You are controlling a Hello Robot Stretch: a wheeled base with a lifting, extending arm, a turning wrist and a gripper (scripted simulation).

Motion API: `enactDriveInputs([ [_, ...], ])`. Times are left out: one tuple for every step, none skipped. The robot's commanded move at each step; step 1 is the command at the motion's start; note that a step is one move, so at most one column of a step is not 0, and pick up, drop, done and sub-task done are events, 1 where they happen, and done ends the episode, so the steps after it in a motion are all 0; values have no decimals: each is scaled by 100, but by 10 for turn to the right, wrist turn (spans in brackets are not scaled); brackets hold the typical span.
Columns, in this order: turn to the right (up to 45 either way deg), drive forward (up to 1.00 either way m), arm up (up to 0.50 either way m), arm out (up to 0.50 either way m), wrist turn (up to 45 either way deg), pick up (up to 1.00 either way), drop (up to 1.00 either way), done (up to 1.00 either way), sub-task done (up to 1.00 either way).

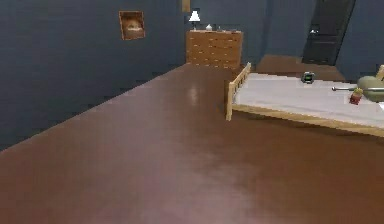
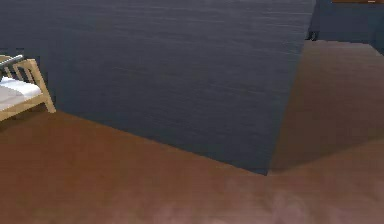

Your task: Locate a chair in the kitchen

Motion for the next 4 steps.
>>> enactDriveInputs([
  [0, 100, 0, 0, 0, 0, 0, 0, 0],
  [-30, 0, 0, 0, 0, 0, 0, 0, 0],
  [0, 100, 0, 0, 0, 0, 0, 0, 0],
  [0, 65, 0, 0, 0, 0, 0, 0, 0],
])
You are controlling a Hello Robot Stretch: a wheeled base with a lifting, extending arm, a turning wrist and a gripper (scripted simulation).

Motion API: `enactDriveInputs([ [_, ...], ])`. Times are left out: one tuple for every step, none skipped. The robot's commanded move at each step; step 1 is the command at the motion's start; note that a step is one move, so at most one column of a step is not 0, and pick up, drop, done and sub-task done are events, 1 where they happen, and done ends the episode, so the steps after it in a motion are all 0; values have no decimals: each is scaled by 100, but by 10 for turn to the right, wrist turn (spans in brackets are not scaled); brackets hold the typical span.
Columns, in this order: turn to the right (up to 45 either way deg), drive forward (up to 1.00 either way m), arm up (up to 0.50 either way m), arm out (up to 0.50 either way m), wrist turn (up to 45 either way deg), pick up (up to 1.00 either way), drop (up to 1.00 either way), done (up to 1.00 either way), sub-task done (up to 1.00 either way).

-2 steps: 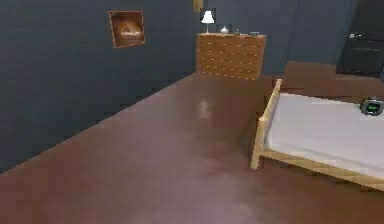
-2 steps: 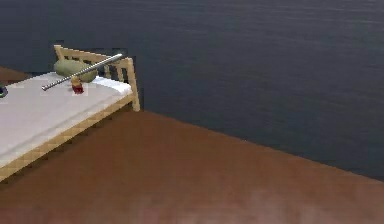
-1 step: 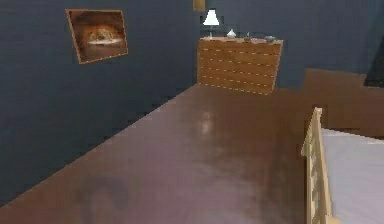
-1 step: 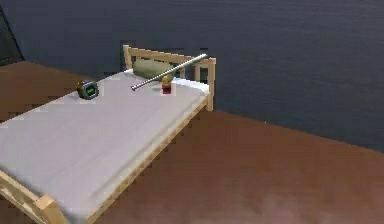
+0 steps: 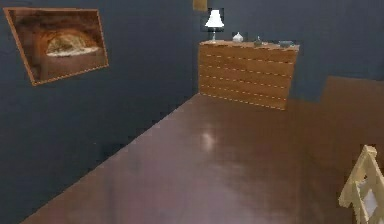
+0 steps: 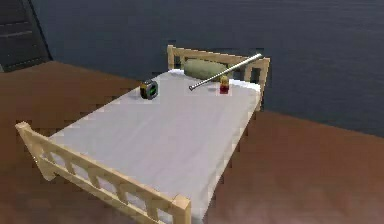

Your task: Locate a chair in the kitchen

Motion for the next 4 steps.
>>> enactDriveInputs([
  [270, 0, 0, 0, 0, 0, 0, 0, 0],
  [0, 100, 0, 0, 0, 0, 0, 0, 0],
  [0, 80, 0, 0, 0, 0, 0, 0, 0],
  [270, 0, 0, 0, 0, 0, 0, 0, 0],
])
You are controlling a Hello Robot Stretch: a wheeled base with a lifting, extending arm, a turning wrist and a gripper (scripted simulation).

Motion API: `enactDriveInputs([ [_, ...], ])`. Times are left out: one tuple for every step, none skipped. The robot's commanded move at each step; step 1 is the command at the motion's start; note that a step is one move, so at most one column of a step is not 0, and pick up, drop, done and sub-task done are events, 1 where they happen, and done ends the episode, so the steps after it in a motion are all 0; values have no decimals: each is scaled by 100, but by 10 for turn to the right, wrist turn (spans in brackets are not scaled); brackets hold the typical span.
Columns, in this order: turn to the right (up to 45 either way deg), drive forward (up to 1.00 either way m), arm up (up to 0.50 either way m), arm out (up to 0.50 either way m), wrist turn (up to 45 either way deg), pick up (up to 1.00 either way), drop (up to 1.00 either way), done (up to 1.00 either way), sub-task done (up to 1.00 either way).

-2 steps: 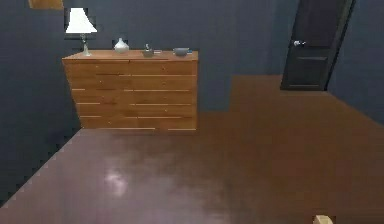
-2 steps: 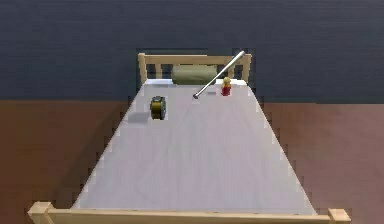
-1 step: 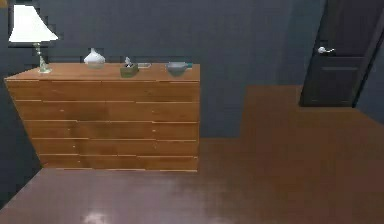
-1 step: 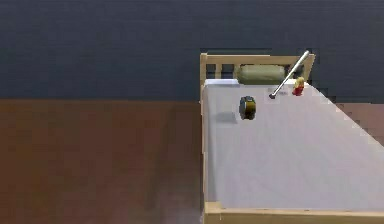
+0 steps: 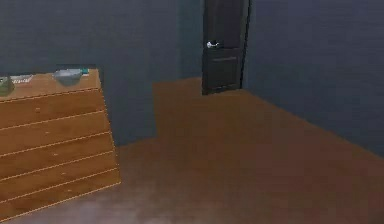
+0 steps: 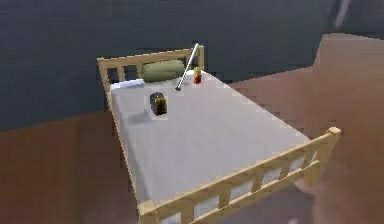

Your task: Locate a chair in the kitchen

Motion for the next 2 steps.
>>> enactDriveInputs([
  [0, 100, 0, 0, 0, 0, 0, 0, 0],
  [0, 100, 0, 0, 0, 0, 0, 0, 0],
])
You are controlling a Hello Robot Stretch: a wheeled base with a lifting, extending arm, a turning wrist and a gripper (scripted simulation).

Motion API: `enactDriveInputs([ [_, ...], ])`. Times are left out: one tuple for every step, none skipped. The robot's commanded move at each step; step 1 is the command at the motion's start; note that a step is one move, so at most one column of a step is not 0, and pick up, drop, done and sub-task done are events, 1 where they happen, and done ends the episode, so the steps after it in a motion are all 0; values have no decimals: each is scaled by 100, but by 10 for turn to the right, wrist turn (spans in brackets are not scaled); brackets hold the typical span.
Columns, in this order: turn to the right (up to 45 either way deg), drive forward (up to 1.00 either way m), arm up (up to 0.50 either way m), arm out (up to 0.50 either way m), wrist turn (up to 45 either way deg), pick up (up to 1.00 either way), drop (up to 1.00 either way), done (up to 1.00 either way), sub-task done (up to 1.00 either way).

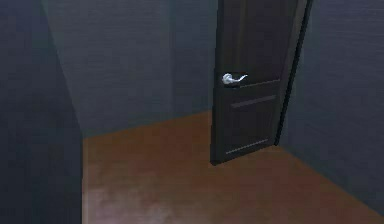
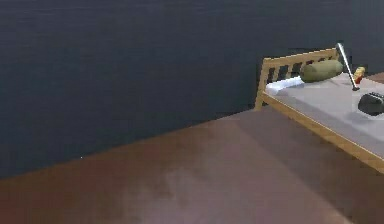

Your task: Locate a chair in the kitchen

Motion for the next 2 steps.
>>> enactDriveInputs([
  [30, 0, 0, 0, 0, 0, 0, 0, 0],
  [0, 20, 0, 0, 0, 0, 0, 0, 0],
])
